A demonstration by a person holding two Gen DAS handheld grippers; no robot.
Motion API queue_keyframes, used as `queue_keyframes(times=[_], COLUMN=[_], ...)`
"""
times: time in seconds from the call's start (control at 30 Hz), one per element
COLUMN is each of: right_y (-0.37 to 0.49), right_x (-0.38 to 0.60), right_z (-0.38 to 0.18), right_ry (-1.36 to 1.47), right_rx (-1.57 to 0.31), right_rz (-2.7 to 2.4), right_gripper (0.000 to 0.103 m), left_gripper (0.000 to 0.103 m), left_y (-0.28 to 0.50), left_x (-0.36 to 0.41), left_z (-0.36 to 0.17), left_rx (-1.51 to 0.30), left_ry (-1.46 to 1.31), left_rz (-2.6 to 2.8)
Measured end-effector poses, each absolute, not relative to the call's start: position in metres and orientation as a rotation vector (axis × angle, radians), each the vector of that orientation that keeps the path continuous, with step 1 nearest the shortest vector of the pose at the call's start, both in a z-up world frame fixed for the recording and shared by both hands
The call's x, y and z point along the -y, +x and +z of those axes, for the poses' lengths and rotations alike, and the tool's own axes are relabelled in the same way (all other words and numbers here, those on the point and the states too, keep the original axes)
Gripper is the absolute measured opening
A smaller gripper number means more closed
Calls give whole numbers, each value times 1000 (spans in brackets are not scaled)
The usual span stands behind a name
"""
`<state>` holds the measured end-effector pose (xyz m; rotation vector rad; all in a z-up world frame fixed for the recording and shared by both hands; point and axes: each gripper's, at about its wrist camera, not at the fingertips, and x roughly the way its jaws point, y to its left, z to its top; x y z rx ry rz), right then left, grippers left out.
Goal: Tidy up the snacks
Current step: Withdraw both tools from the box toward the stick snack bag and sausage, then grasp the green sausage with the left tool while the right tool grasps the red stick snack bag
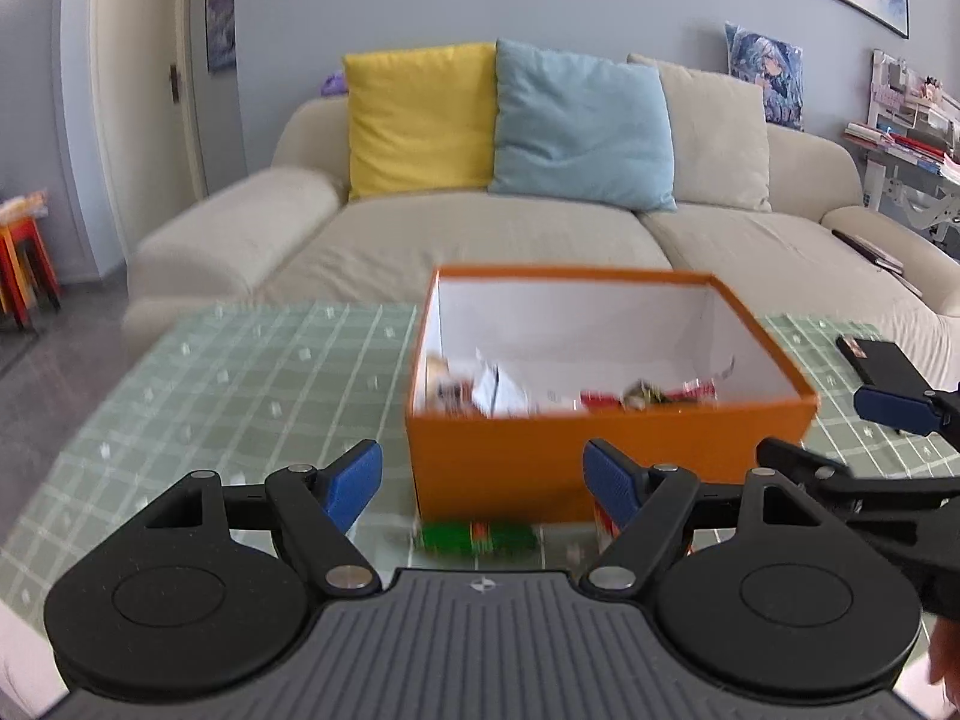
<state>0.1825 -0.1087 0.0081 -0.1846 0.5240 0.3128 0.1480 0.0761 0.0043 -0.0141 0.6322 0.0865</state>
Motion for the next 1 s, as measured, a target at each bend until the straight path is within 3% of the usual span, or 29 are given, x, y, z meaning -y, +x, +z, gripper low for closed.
queue_keyframes(times=[0.53,1.0], right_y=[146,164], right_x=[116,93], right_z=[-67,-76], right_ry=[-170,-201], right_rx=[-729,-746], right_rz=[349,396], right_gripper=[72,73], left_gripper=[82,78], left_y=[114,152], left_x=[-72,-83], left_z=[-67,-73], left_rx=[-863,-824], left_ry=[-48,50], left_rz=[72,16])
